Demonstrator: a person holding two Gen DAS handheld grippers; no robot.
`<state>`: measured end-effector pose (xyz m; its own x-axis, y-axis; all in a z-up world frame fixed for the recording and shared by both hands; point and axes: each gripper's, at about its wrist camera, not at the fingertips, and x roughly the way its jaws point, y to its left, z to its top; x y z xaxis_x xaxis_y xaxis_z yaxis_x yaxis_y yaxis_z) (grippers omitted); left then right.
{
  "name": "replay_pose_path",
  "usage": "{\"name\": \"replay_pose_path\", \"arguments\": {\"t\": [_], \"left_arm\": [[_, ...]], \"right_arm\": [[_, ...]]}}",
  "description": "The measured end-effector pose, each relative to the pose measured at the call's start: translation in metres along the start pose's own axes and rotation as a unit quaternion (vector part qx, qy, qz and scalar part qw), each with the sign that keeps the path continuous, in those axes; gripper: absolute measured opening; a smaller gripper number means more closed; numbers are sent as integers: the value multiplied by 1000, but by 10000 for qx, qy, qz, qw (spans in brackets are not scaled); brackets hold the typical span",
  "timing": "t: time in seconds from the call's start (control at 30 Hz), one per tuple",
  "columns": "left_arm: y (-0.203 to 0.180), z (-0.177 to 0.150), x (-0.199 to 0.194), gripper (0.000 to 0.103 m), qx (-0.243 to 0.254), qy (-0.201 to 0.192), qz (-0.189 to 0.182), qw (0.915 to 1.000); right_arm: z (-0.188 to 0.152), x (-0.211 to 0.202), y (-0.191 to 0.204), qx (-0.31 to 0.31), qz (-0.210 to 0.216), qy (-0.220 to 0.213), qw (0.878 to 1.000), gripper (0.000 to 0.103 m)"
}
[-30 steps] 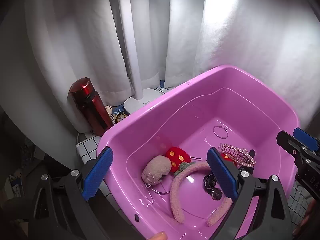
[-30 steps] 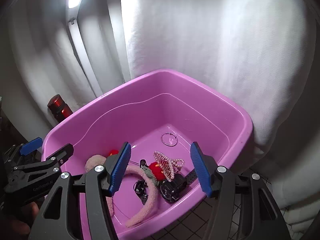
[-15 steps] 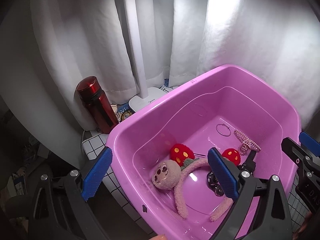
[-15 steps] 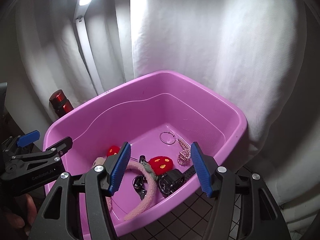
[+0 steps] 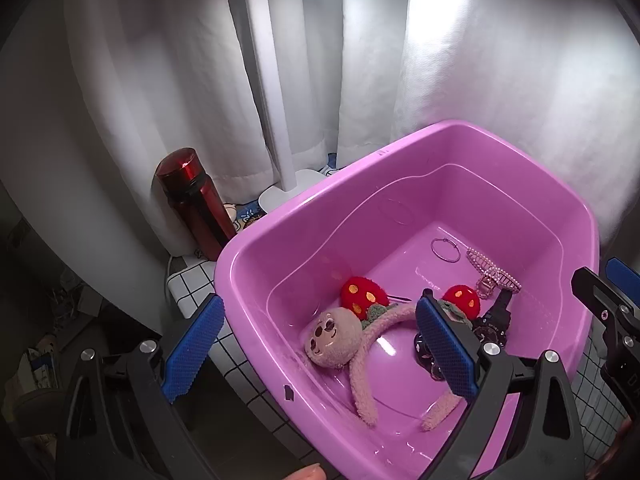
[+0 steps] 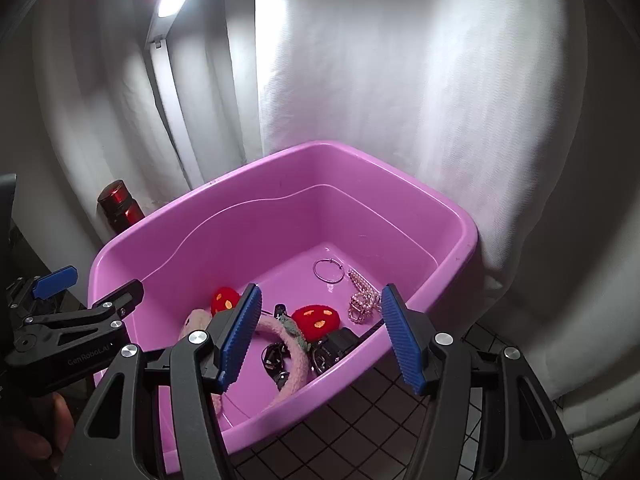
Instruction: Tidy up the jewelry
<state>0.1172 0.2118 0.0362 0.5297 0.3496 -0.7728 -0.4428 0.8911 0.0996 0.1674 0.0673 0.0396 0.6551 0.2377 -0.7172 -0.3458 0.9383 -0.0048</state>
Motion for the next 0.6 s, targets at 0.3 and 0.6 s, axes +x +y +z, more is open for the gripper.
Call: {"name": "replay_pose_path", "arguments": {"t": [0.3, 0.6], "left_arm": [[0, -2, -1, 95, 6, 12, 19, 10000], [1, -4, -3, 95, 20, 24, 14, 10000]], "right_arm": [[-3, -5, 1, -48, 31, -53, 10000, 63], [-4, -9, 2, -101, -1, -78, 9999, 63]]}}
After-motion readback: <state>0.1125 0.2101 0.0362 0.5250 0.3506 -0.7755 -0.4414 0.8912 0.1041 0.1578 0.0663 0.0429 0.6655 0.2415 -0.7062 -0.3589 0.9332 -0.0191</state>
